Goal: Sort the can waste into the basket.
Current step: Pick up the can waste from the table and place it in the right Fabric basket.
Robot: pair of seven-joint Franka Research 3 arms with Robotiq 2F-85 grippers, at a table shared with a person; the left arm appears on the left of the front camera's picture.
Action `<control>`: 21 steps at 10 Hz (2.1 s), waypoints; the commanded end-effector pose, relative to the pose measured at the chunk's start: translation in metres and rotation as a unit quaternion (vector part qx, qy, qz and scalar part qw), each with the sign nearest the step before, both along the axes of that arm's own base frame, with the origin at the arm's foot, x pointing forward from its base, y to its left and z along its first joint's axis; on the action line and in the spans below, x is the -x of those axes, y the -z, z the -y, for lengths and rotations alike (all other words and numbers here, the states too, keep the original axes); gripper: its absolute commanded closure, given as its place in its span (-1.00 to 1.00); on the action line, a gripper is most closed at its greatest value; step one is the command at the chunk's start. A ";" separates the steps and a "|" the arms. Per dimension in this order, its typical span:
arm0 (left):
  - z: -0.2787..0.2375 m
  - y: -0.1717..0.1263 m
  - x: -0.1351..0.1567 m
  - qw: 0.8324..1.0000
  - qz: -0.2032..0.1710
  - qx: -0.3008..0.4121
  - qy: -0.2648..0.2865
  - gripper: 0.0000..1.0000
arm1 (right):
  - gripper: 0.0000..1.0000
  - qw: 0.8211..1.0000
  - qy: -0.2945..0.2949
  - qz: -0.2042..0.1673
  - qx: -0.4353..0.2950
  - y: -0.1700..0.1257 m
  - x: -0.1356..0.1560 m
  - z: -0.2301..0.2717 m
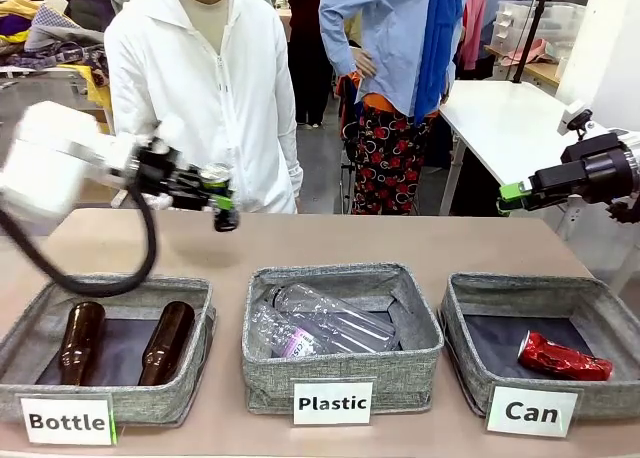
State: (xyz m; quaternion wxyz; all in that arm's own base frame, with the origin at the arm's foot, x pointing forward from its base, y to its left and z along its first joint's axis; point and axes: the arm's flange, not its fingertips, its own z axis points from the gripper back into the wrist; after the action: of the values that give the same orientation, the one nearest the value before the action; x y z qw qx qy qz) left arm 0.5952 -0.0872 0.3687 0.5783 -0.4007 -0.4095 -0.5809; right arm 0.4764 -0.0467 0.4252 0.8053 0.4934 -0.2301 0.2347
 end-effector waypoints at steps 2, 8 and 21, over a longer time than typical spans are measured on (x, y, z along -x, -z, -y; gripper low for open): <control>-0.047 -0.047 0.146 0.994 0.034 -0.042 0.090 0.33 | -1.00 1.000 -0.002 0.002 0.002 -0.003 0.001 0.000; -0.051 -0.045 0.197 0.986 0.057 -0.050 0.152 0.33 | -1.00 1.000 -0.002 0.002 0.002 -0.003 0.001 0.000; 0.496 -0.143 0.154 0.973 -0.061 -0.155 0.160 0.26 | -1.00 0.924 0.308 0.026 0.225 -0.046 0.268 0.137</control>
State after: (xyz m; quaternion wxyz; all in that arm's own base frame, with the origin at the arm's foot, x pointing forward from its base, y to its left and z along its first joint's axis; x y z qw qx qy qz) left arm 0.4121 -0.5459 0.5049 0.5266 -0.4307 -0.2353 -0.6941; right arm 0.2256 -0.2055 0.5096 0.9384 0.1933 -0.2838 0.0393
